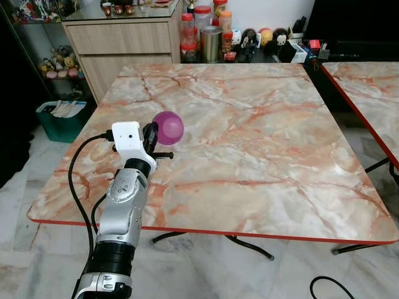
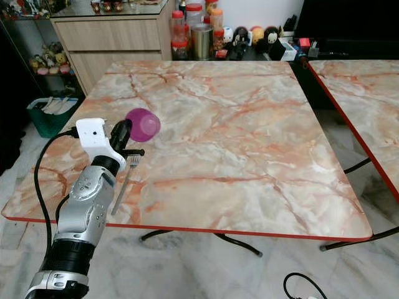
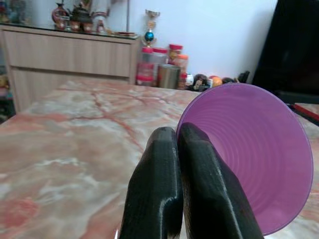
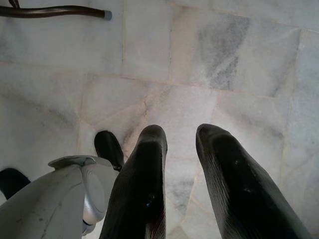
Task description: Setting the table
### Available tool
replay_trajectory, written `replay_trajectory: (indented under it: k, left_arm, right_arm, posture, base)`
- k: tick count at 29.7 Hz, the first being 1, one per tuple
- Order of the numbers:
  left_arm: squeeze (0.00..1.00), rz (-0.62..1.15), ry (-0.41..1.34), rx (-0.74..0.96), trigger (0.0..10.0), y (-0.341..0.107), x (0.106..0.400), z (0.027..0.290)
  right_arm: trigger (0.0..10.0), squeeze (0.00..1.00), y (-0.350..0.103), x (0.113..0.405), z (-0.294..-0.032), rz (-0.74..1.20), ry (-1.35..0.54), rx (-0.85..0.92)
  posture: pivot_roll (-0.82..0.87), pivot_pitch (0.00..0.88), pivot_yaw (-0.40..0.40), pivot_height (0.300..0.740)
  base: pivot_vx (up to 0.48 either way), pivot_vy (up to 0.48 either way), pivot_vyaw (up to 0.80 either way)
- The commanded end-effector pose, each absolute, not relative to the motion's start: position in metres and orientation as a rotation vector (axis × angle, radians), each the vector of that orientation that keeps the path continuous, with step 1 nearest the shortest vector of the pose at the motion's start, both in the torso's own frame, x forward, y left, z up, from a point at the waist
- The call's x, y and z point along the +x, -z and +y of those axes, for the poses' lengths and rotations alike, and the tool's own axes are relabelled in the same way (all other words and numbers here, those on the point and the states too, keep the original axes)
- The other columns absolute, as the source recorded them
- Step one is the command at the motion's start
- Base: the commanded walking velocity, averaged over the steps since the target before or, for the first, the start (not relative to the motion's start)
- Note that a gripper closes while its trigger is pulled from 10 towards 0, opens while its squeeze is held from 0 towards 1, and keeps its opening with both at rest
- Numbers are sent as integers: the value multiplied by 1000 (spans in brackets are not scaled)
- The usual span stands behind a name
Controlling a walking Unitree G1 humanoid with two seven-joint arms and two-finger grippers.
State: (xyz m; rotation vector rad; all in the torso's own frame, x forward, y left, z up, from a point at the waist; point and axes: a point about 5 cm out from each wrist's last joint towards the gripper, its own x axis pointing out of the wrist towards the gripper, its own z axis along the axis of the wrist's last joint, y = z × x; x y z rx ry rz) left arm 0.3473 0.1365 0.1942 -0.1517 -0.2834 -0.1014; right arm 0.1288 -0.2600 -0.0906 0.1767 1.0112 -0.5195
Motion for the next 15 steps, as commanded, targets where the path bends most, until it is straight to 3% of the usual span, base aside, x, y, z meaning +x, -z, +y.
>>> replay_trajectory:
  k: [1,15]
  left_arm:
    - [0,-287,87,-138,10000,-193,348,136]
    - [0,-291,84,-125,10000,-192,349,136]
  right_arm:
    - [10000,0,92,123,-261,1016,536,186]
    - [10000,0,93,121,-261,1022,536,180]
  posture:
    - [37,84,-4,740]
    - [30,59,-7,740]
  base:
    - [0,-345,0]
    - [0,-335,0]
